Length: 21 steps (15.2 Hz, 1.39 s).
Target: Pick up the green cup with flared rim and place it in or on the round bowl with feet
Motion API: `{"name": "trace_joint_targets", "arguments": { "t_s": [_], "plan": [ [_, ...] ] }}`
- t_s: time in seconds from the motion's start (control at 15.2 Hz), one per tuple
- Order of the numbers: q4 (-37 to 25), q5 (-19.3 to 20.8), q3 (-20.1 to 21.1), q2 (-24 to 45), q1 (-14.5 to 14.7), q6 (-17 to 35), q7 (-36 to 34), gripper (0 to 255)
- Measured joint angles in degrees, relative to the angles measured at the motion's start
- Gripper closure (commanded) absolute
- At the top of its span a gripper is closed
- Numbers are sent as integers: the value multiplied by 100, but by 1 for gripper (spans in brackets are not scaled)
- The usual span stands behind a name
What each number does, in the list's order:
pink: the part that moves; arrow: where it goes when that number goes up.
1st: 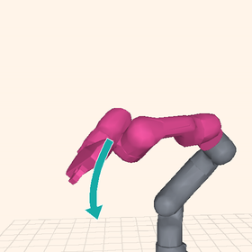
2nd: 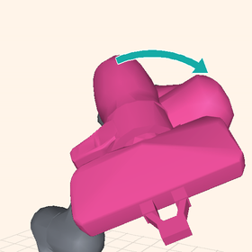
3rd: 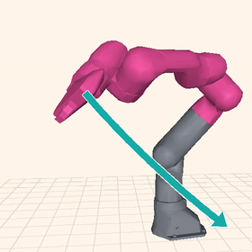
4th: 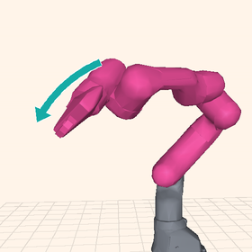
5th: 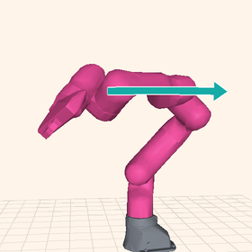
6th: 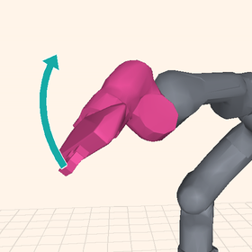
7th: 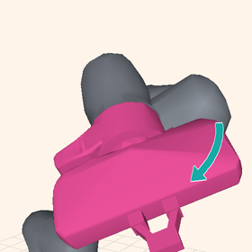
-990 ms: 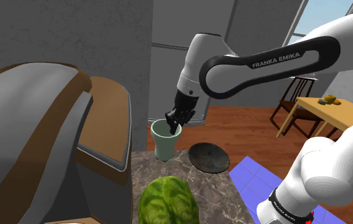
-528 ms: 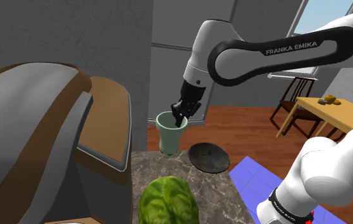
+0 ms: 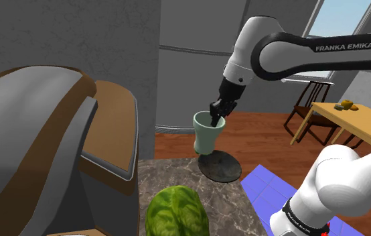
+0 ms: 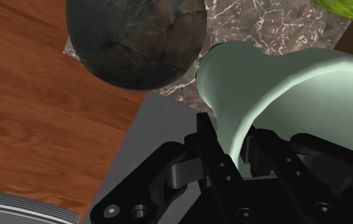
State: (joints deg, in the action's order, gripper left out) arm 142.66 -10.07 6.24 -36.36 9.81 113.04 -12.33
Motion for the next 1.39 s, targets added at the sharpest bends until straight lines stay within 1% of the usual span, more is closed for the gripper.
{"name": "trace_joint_targets", "arguments": {
  "t_s": [0.33, 0.46, 0.53, 0.73, 1.39],
  "plan": [
    [357, 272, -536, -848, -228, -562, 529, 255],
    [392, 398, -727, -1070, -325, -772, 715, 255],
    [456, 436, -786, -1142, -355, -788, 778, 255],
    [677, 470, -844, -1199, -385, -637, 859, 255],
    [1401, 454, -863, -1151, -390, 129, 954, 255]
  ]
}}
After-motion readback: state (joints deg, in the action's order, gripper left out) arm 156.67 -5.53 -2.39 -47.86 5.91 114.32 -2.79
